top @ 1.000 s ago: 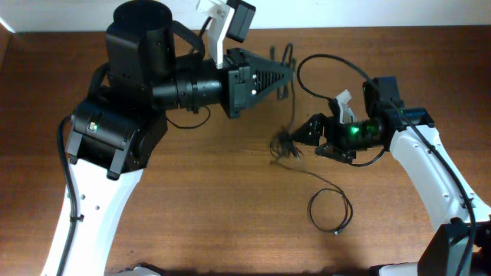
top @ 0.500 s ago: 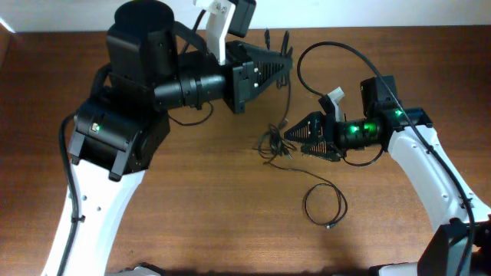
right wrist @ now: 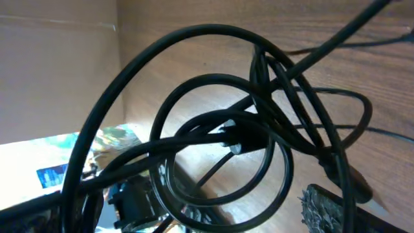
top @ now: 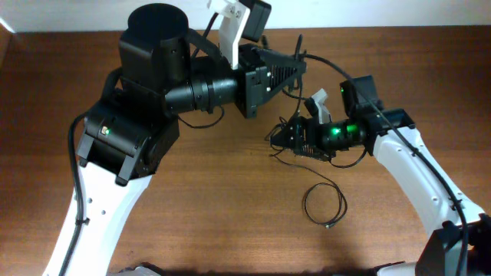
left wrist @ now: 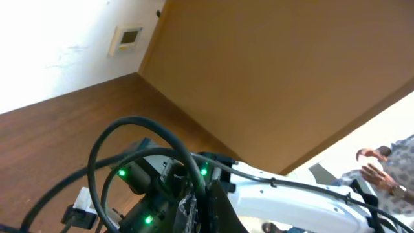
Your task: Untangle cables
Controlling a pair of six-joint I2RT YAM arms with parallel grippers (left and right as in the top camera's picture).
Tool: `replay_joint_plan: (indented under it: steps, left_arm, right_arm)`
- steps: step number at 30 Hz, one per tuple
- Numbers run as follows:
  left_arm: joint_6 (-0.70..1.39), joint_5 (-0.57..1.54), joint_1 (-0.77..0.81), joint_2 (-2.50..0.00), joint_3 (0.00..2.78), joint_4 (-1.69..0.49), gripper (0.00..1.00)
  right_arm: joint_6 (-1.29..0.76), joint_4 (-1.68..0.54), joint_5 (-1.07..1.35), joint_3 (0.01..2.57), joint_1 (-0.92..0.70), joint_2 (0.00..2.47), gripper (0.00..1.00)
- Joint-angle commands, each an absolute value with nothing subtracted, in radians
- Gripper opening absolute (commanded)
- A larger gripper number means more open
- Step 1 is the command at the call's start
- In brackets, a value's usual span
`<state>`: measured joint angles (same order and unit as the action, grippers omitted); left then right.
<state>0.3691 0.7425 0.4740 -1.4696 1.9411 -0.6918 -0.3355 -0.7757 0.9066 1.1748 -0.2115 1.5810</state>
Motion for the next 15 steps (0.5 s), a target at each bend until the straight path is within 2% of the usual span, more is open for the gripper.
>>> replay_joint_plan:
  steps: [1,3,5,7,8,10,13,15]
  left_arm:
    - [0.401,0.715,0.475,-1.46,1.959,-0.682,0.0]
    - [0.42,0.727,0.475,-1.46,1.959,-0.682,0.0]
    - [0.423,0.749,0.475,-1.46,1.959,-0.681,0.0]
    - [0.423,0.773,0.475,-1.458,1.959,-0.681,0.0]
    - [0.422,0.791,0.475,-1.456,1.959,-0.678,0.0]
    - [0.422,0.813,0.475,-1.452,1.959,-0.67,0.0]
    - [0.421,0.812,0.472,-1.441,1.959,-0.666,0.0]
    - [0.422,0.813,0.463,-1.435,1.959,-0.667,0.0]
  right_arm:
    - [-0.33,-0.765,0.809,1.182,-0.218,1.566,0.99]
    - [-0.331,-0.77,0.704,1.182,-0.216,1.566,0.87]
    - [-0.343,-0.771,0.626,1.182,-0.216,1.566,0.67]
    - [-0.374,-0.774,0.559,1.182,-0.216,1.566,0.54]
    - [-0.384,-0.778,0.515,1.182,-0.216,1.567,0.37]
    - [-0.387,-0.786,0.462,1.182,-0.216,1.567,0.22]
    - [-0.405,-0.803,0.388,1.182,-0.208,1.567,0.07]
    - [-0.405,-0.813,0.368,1.182,-0.193,1.567,0.04]
